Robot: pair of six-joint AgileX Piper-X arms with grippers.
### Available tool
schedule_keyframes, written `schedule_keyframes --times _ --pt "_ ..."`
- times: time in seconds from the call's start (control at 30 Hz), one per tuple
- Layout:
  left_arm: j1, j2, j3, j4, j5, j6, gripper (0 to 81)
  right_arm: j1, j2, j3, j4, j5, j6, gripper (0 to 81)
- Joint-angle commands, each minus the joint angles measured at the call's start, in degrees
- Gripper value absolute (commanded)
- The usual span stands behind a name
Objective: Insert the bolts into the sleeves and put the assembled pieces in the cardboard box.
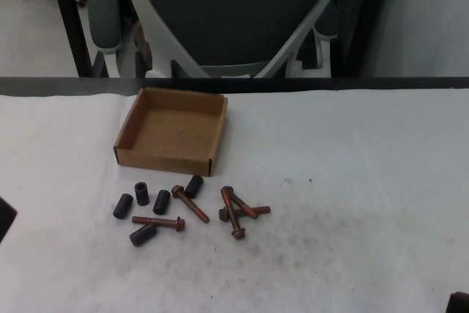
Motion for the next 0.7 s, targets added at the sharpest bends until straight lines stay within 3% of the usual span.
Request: schedule_keyframes --times 0.0,0.27,0.53,0.67 --pt "-0.2 -0.2 -0.5 -1.0 3.0 -0.1 0.8 -0.1 0.0 -0.5 -2.4 -5.6 0.2 0.2" --pt "-0.2 0.8 -0.5 0.8 8.5 1.7 0.8 0.7 0.0 -0.5 -3.1 -9.8 0.2 0.2" --pt "-0.4 13.3 -3.6 4.9 9.5 8.4 0.8 5.6 0.0 -0.5 -5.4 -10.9 4.0 0.2" --pt "-3.0 21.6 -8.7 7.4 9.5 12.1 0.8 8.3 2.7 -0.5 -9.5 -10.9 7.1 0.2"
